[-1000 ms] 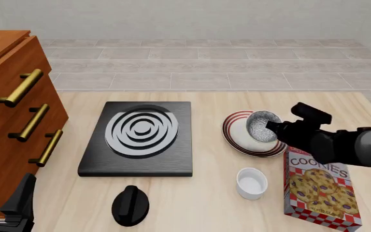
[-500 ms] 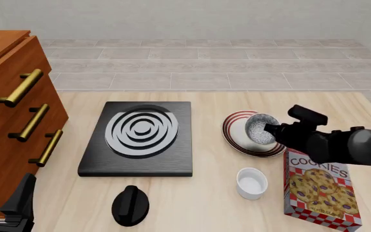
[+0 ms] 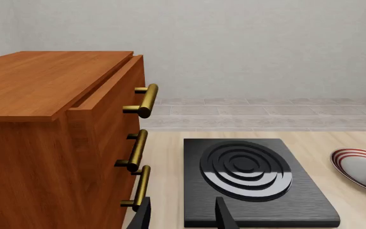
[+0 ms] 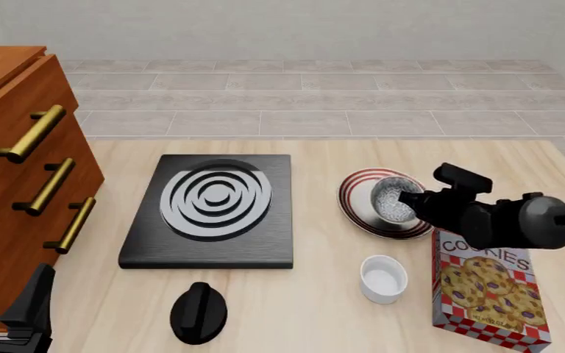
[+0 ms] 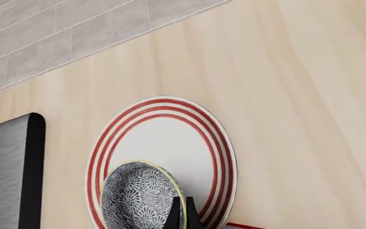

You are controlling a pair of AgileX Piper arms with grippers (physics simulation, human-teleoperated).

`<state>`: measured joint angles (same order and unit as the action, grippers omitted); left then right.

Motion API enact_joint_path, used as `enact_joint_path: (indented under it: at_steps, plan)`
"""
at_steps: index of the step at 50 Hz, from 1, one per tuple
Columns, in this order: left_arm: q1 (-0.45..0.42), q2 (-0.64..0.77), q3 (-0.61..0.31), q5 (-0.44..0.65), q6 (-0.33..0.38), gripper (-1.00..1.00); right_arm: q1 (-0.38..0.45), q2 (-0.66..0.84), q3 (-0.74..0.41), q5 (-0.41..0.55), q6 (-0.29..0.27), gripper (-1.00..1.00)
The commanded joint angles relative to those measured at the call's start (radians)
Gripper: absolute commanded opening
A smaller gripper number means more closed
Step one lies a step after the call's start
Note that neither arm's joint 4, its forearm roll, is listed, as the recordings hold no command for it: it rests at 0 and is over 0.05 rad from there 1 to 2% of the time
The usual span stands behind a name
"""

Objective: Pick the akita bowl next to the ramekin and place it on the plate.

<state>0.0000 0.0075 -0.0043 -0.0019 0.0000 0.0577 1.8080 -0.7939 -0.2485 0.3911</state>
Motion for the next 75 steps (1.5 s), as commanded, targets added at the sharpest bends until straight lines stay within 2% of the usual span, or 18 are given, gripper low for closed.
enact_joint_path:
  at_steps: [1,29,30,57,75]
  plan:
    - [0.0,0.0,0.0,0.0,0.0,1.0,-0.001,0.023,-0.018,-0.008,0.0,-1.0]
    - [0.0,0.0,0.0,0.0,0.0,1.0,0.008,0.008,-0.031,0.005,-0.018,-1.0]
    - [0.0,0.0,0.0,0.0,0.0,1.0,0.011,0.005,-0.029,0.005,-0.02,1.0]
    - [0.0,0.0,0.0,0.0,0.0,1.0,0.006,-0.018,-0.041,0.03,-0.026,1.0]
    - [0.0,0.0,0.0,0.0,0.0,1.0,0.016,-0.105,-0.031,0.071,-0.017,1.0]
